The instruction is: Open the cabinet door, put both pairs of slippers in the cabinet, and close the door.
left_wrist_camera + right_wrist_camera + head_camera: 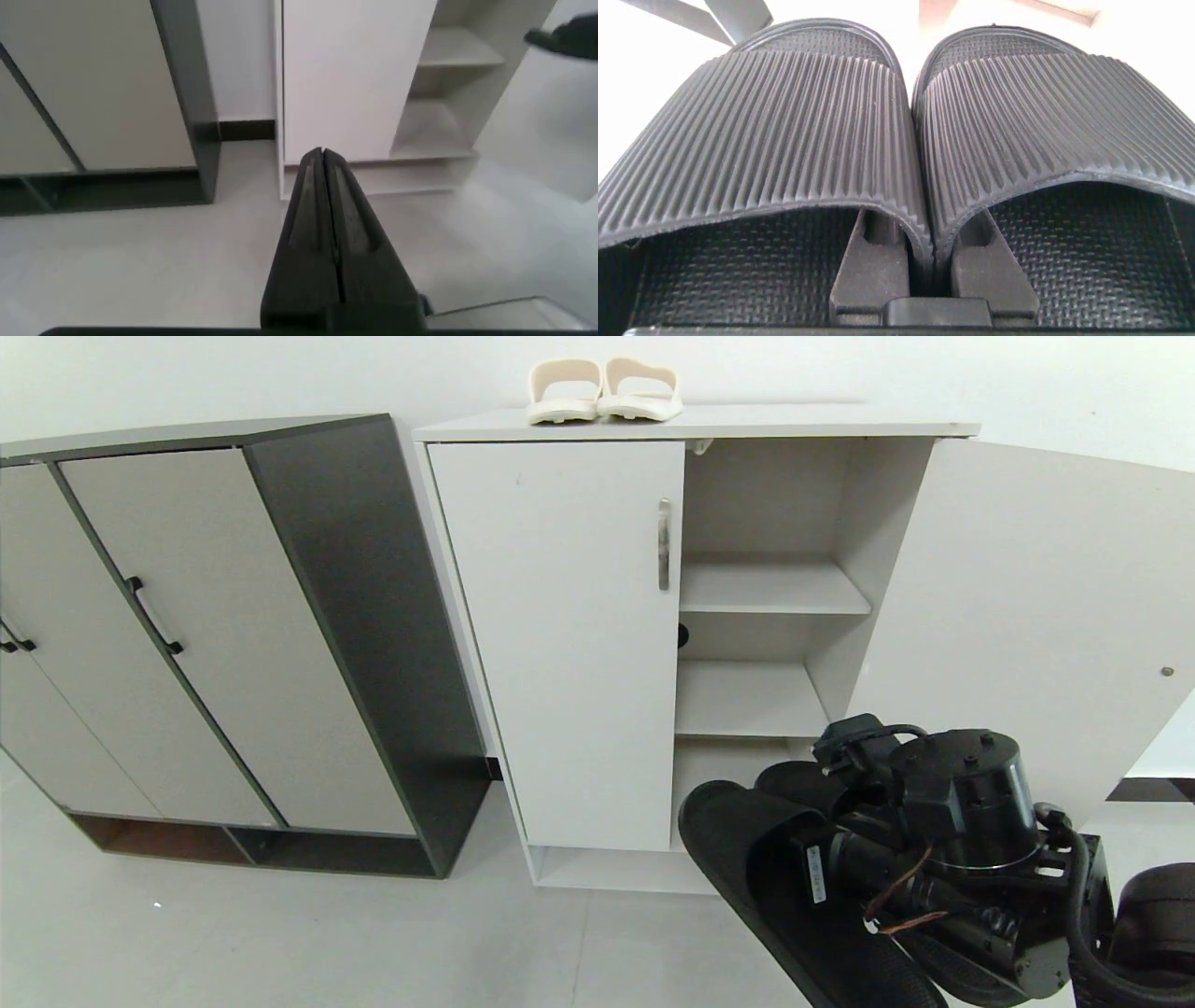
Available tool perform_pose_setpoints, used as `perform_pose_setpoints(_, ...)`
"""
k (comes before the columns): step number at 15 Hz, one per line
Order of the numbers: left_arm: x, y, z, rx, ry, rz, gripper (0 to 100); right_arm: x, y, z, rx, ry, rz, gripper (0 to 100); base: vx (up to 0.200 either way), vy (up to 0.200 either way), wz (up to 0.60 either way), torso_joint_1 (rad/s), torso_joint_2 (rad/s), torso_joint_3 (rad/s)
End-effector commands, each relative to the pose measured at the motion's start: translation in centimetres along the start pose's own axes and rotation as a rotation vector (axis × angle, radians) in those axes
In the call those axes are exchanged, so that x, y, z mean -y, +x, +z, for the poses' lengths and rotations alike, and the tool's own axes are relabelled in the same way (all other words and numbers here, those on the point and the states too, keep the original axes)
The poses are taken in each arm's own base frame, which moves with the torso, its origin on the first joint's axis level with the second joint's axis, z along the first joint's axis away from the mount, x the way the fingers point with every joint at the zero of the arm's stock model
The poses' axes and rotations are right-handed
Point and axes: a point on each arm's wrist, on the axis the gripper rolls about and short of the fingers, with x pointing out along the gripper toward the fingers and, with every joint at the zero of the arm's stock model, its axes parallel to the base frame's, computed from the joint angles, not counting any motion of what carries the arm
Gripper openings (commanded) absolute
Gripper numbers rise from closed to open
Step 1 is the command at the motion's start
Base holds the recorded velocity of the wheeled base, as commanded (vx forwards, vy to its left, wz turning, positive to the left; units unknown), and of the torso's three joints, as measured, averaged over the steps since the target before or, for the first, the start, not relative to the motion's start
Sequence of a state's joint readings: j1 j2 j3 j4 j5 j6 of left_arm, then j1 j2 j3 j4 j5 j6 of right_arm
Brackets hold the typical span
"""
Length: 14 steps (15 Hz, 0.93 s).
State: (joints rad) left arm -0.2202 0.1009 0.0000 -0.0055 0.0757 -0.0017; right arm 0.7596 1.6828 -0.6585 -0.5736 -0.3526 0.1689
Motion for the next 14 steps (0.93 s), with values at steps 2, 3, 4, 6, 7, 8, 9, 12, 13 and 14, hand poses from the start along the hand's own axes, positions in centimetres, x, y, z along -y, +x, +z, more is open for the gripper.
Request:
perform_pose_setpoints(2,0.2,0.3,0.0,-0.058,0.02,0.181,0,0.0,0.0,-0.2,-0.006,-0.003,0.0,0,0.0,0.0,0.0,0.0,0.0,0.0)
perform_pose_setpoints(3,0.5,-0.1,-0.1,-0.007,0.018,0.27,0,-0.1,0.0,-0.2,-0.006,-0.004,0.001,0,0.0,0.0,0.0,0.0,0.0,0.0)
perform_pose_setpoints(4,0.6,-0.2,-0.1,0.013,0.016,0.223,0,-0.2,0.0,-0.2,-0.007,-0.006,0.005,0,0.0,0.0,0.0,0.0,0.0,0.0)
perform_pose_setpoints(6,0.6,-0.4,-0.2,0.053,0.007,0.076,0,-0.4,0.1,-0.6,-0.016,-0.013,0.011,0,0.0,0.0,0.0,0.0,0.0,0.0)
perform_pose_setpoints(7,0.6,-0.5,-0.2,0.054,0.012,0.077,0,-0.4,0.1,-0.6,-0.012,-0.012,0.005,0,0.0,0.0,0.0,0.0,0.0,0.0)
perform_pose_setpoints(8,0.7,-0.7,-0.3,0.086,0.02,0.087,0,-0.4,0.0,-0.6,-0.007,-0.01,0.001,0,0.0,0.0,0.0,0.0,0.0,0.0)
perform_pose_setpoints(9,0.7,-0.7,-0.3,0.088,0.027,0.105,0,-0.4,0.1,-0.6,-0.007,-0.011,0.003,0,0.0,0.0,0.0,0.0,0.0,0.0)
perform_pose_setpoints(12,0.7,-0.7,-0.3,0.089,0.0,0.109,0,-1.1,0.7,-0.8,-0.005,-0.013,0.005,0,0.0,0.0,0.0,0.0,0.0,0.0)
perform_pose_setpoints(13,0.7,-0.7,-0.3,0.09,-0.005,0.111,0,-1.2,1.0,-0.7,0.008,-0.007,-0.002,0,0.0,0.0,0.0,0.0,0.0,0.0)
perform_pose_setpoints(14,0.7,-0.7,-0.3,0.09,-0.008,0.111,0,-1.7,2.3,-0.3,0.059,0.014,-0.04,0,0.0,0.0,0.0,0.0,0.0,0.0)
